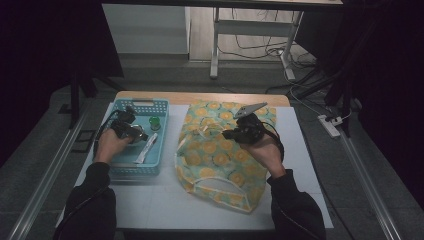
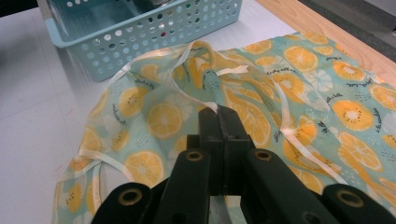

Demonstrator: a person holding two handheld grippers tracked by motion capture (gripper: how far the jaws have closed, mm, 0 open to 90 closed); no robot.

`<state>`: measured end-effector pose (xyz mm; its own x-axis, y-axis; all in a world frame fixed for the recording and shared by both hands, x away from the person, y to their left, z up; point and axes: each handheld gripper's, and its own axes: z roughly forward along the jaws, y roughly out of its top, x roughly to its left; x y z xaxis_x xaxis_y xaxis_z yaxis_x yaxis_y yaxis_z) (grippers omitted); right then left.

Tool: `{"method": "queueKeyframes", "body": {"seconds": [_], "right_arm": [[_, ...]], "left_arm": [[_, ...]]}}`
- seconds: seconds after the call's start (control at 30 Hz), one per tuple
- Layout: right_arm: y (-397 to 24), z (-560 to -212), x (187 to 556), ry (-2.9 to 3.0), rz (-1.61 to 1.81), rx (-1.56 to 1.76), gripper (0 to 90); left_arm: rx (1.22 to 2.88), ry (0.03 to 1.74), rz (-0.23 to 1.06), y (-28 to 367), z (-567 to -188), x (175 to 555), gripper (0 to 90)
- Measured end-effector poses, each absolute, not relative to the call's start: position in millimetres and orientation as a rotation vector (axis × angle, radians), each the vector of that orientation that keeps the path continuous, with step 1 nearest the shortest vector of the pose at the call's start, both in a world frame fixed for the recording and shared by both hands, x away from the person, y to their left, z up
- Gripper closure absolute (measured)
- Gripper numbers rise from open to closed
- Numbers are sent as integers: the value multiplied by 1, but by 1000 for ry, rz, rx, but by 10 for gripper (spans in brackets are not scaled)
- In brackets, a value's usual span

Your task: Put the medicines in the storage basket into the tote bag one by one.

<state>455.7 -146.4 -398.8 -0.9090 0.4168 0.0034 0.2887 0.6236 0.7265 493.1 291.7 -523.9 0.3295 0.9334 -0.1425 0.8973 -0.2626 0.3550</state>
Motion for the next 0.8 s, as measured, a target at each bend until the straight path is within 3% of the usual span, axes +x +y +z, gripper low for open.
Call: {"method": "queueKeyframes", "body": {"seconds": [0.13,0.3,0.8], "right_arm": [[-147,-399,456,2679,1156,588,900],[-147,-398,456,2676,1160,589,900],[-148,-398,456,2664,1165,589,900]], "left_arm": [[2253,1635,160,291,-523,493,71],[2268,1647,190,292,-521,492,193],[2259,1679,178,290,-514,491,202]]}}
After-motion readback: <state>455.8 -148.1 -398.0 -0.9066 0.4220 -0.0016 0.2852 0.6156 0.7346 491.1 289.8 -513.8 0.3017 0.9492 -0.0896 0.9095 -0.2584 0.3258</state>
